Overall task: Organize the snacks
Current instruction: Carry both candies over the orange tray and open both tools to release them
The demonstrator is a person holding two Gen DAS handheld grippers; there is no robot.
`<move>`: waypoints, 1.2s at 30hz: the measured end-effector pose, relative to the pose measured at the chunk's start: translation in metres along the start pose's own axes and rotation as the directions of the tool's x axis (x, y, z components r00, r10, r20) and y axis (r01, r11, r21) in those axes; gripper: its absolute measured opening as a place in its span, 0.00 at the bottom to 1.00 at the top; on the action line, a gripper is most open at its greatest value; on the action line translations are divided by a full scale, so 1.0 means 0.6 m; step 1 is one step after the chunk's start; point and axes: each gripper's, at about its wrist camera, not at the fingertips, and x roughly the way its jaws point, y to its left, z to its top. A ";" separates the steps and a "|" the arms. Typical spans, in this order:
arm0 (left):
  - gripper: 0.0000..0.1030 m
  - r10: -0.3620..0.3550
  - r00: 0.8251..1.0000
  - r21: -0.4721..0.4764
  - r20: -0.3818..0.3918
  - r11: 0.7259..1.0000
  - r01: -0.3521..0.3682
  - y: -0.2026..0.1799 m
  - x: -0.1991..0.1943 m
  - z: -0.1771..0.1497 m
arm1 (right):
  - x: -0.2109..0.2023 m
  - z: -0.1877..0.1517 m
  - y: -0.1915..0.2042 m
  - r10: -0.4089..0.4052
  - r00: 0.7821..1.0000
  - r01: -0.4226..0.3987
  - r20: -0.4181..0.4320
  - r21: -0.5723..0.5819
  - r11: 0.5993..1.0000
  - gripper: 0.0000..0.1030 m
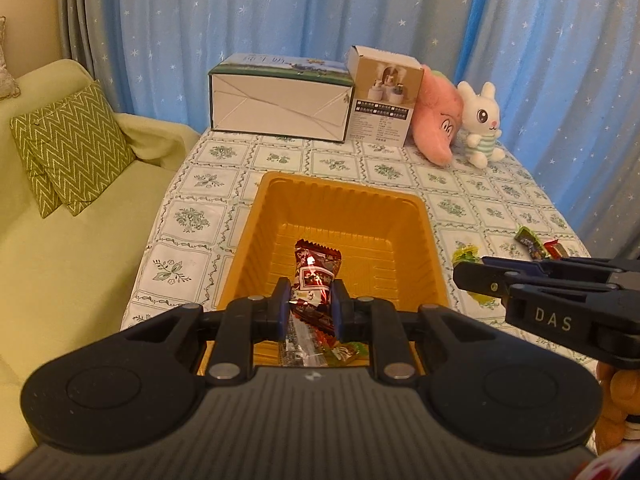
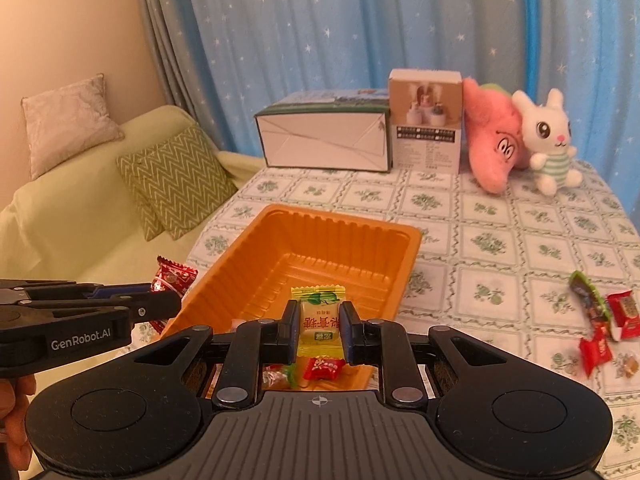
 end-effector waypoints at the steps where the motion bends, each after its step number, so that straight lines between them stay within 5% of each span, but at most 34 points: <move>1: 0.18 0.001 1.000 0.004 -0.007 1.000 -0.001 0.002 0.006 0.000 | 0.005 0.000 -0.001 0.001 1.000 -0.001 -0.005 0.004 1.000 0.20; 13: 0.19 -0.016 0.997 0.011 -0.069 1.000 0.017 0.015 0.060 0.000 | 0.046 -0.010 -0.011 0.010 0.999 -0.007 -0.048 0.049 0.999 0.20; 16: 0.34 0.007 0.998 0.022 -0.065 1.000 -0.006 0.015 0.063 -0.002 | 0.046 -0.012 -0.014 0.010 0.999 -0.007 -0.051 0.054 0.999 0.20; 36: 0.34 0.050 0.999 0.005 -0.007 0.999 -0.050 0.028 0.010 -0.003 | 0.040 -0.010 0.002 0.091 0.996 -0.089 -0.026 0.047 0.995 0.21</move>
